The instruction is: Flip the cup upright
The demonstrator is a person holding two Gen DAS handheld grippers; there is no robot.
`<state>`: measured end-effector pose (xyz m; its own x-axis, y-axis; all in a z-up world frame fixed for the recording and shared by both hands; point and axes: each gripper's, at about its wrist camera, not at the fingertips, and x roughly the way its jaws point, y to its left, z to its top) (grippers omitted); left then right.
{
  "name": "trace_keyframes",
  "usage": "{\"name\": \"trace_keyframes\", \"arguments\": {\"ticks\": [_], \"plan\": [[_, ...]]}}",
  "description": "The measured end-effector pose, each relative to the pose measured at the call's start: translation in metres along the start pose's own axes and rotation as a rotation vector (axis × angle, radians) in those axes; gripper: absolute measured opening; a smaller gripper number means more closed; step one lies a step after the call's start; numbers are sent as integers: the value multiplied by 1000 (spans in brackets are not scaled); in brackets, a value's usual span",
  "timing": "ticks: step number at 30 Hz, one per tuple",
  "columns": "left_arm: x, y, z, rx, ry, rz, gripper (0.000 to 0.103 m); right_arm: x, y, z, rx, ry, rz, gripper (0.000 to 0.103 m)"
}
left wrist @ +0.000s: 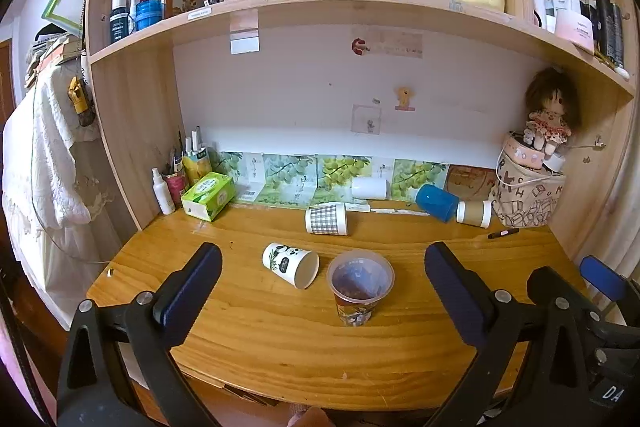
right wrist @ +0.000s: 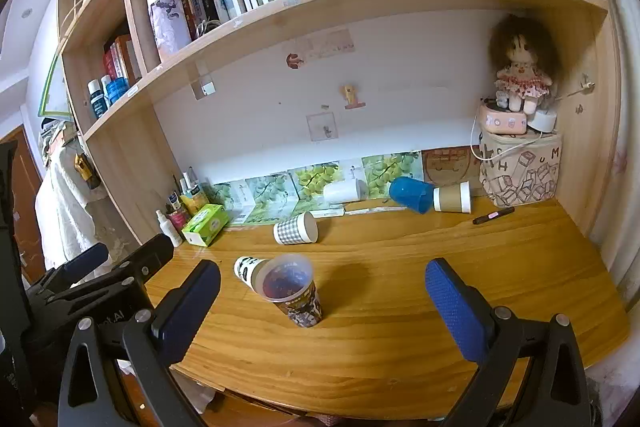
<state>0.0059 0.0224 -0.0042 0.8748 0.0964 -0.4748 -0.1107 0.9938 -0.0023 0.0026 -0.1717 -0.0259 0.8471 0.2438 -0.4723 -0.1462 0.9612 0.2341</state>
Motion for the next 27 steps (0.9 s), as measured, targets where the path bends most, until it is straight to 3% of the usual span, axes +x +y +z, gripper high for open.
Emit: {"name": "trace_keyframes", "arguments": {"ticks": [27], "plan": [[-10,1,-5,-19,-22,33,102,-6,5,0,-50,-16,5,103]]}}
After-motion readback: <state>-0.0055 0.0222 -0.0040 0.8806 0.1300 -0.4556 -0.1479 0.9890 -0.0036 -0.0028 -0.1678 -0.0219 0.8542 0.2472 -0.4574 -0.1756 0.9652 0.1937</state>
